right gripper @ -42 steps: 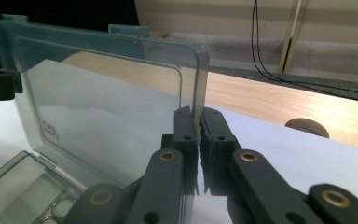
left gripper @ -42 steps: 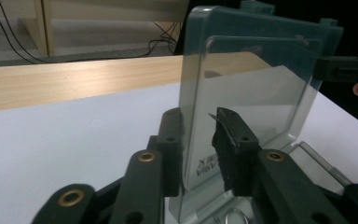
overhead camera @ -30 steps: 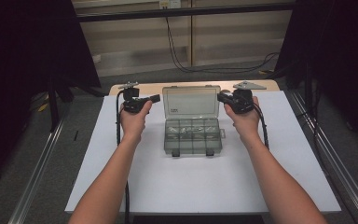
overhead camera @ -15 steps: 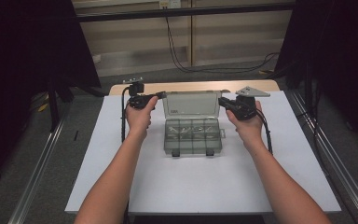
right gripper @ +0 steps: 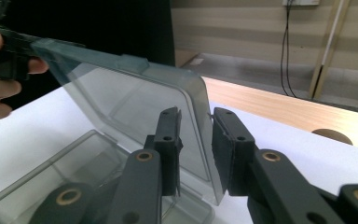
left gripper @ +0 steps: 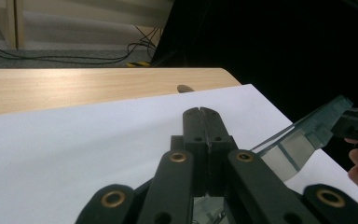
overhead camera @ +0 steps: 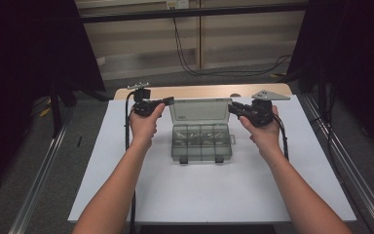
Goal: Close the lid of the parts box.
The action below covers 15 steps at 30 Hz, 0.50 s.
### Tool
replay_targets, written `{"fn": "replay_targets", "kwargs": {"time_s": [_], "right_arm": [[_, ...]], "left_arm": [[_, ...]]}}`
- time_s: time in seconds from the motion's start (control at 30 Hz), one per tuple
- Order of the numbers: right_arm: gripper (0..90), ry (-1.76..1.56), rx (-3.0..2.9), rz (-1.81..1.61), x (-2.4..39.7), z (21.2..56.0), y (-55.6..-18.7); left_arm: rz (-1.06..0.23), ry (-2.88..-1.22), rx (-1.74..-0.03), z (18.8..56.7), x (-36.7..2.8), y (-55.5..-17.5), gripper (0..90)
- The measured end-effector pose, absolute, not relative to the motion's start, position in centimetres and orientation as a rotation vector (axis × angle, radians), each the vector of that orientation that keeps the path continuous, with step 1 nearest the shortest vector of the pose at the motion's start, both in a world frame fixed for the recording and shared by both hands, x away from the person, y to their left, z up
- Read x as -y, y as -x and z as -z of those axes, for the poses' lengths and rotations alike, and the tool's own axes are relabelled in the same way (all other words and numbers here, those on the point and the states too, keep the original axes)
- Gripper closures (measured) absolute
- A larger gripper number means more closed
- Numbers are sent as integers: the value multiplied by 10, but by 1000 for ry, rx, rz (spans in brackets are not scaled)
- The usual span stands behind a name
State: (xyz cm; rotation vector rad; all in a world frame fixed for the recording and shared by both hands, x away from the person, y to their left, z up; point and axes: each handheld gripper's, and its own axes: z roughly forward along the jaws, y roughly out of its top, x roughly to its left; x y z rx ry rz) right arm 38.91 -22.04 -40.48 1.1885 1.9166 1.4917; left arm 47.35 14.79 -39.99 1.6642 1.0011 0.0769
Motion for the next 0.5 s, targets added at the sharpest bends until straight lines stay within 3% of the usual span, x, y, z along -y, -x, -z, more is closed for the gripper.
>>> {"fn": "replay_targets", "kwargs": {"time_s": [0.23, 0.37, 0.5], "right_arm": [[783, -1133, -1937, -1492, 227, 395, -373], [895, -1150, -1920, -1508, 233, 392, -369], [900, -1151, -1903, -1500, 231, 388, -367]], "left_arm": [[-98, -1673, -973, 400, -146, -466, 900], [-111, -1693, -957, 400, -144, -460, 900], [-137, -1716, -929, 398, -144, -454, 900]]}}
